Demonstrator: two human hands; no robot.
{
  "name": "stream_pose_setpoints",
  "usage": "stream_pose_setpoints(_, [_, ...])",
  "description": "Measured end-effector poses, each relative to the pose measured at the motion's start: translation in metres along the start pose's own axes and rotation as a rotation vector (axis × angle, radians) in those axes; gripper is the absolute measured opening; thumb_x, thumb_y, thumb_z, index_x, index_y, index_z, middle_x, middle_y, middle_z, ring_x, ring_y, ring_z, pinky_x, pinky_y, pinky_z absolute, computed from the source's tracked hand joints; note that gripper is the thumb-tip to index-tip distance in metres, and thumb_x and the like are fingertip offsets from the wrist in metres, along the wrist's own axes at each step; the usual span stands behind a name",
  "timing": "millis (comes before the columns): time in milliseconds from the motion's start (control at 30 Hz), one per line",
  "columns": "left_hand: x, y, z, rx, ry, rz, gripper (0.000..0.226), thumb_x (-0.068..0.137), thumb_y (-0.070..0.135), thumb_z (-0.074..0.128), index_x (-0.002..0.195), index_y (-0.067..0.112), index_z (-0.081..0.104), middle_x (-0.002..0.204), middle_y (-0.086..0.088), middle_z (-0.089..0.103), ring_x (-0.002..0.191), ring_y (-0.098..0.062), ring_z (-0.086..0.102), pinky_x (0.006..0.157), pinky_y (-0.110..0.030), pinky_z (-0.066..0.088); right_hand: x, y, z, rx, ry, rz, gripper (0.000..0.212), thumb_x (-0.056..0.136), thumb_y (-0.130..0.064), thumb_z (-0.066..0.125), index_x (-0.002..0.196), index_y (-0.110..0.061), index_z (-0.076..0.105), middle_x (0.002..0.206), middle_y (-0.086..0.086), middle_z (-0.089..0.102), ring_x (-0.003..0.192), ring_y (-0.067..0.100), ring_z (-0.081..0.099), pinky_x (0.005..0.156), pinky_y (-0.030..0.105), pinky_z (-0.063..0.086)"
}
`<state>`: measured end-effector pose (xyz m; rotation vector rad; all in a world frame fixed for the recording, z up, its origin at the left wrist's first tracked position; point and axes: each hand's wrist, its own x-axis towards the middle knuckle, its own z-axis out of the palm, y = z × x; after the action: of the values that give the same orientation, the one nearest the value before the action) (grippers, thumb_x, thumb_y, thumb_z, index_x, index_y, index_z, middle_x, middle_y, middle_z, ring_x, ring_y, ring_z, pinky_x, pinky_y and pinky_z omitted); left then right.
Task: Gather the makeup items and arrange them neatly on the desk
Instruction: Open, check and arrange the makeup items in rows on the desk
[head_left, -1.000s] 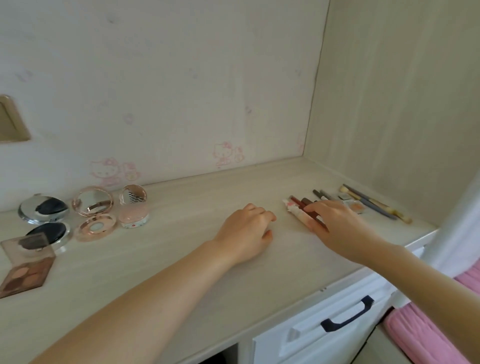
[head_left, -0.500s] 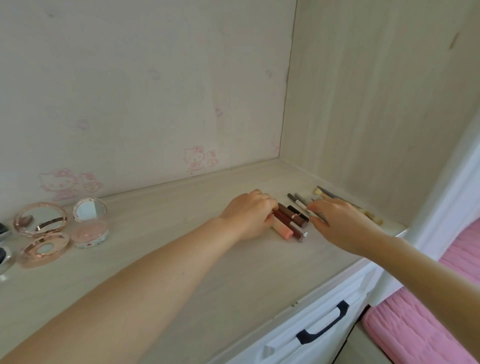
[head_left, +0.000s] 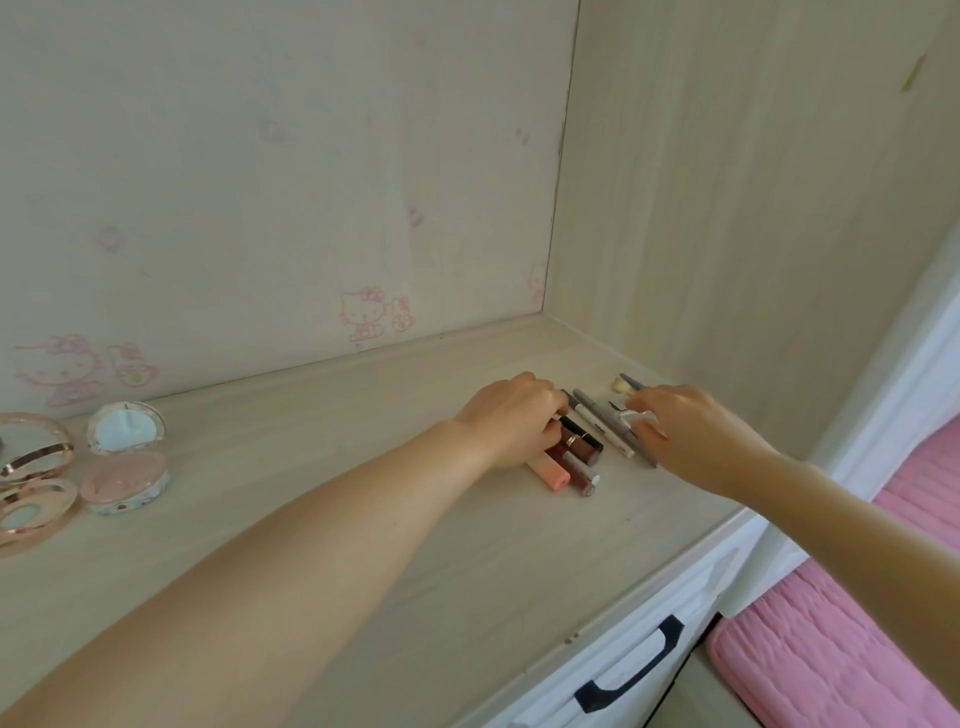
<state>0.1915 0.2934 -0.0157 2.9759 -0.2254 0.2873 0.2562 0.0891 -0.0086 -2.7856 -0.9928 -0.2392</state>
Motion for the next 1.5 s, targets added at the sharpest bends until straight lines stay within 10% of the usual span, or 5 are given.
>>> stream_pose_setpoints(600, [0.096,0.015,0.036,-0.192,-0.087,0.039,0.039,0.095,0.03,0.051,0.132,0.017,0.051,0.125,-0.008,0.055,0.12,-0.024,0.043,0.094,-0.042,0.043,0.026,0.031,0.016,-0.03,-0.077,0.052,0.023,0.096,-0.028,0.046,0.108,-0.014,0.06,0.097,0.005,0.054,0.088,0.022,0.051,0.076,0.032,0.047])
stream_pose_setpoints(800, [0.101,0.02,0.044,-0.29,-0.049,0.151,0.024,0.087,0.042,0.06,0.087,0.019,0.069,0.089,-0.001,0.061,0.092,-0.016,0.052,0.08,-0.042,0.049,0.02,0.045,0.025,-0.136,-0.088,-0.035,0.03,0.083,-0.026,0.04,0.1,-0.023,0.063,0.091,0.0,0.055,0.089,0.024,0.053,0.082,0.034,0.046])
stream_pose_setpoints(967, [0.1,0.029,0.049,-0.269,0.009,0.196,0.035,0.072,0.061,0.062,0.048,0.041,0.045,0.066,0.017,0.047,0.079,-0.011,0.045,0.08,-0.04,0.048,0.022,0.055,0.034,-0.124,-0.103,-0.022,0.044,0.074,-0.041,0.028,0.098,-0.024,0.06,0.089,-0.002,0.057,0.088,0.023,0.051,0.08,0.031,0.044])
stream_pose_setpoints(1133, [0.097,0.032,0.05,-0.341,-0.048,0.136,0.039,0.062,0.066,0.066,0.062,0.027,0.065,0.081,0.01,0.063,0.089,-0.005,0.051,0.08,-0.039,0.051,0.018,0.053,0.029,0.052,-0.07,-0.034,0.017,0.089,-0.025,0.054,0.103,-0.019,0.061,0.087,-0.003,0.062,0.084,0.021,0.057,0.073,0.026,0.044])
stream_pose_setpoints(1500, [0.089,0.03,0.034,-0.5,-0.105,-0.066,0.035,0.072,0.042,0.073,0.101,0.027,0.064,0.109,-0.001,0.059,0.114,-0.018,0.042,0.089,-0.033,0.045,0.008,0.051,0.006,0.136,0.067,-0.062,0.034,0.089,-0.03,0.062,0.12,-0.016,0.061,0.104,0.003,0.063,0.095,0.019,0.055,0.079,0.024,0.038])
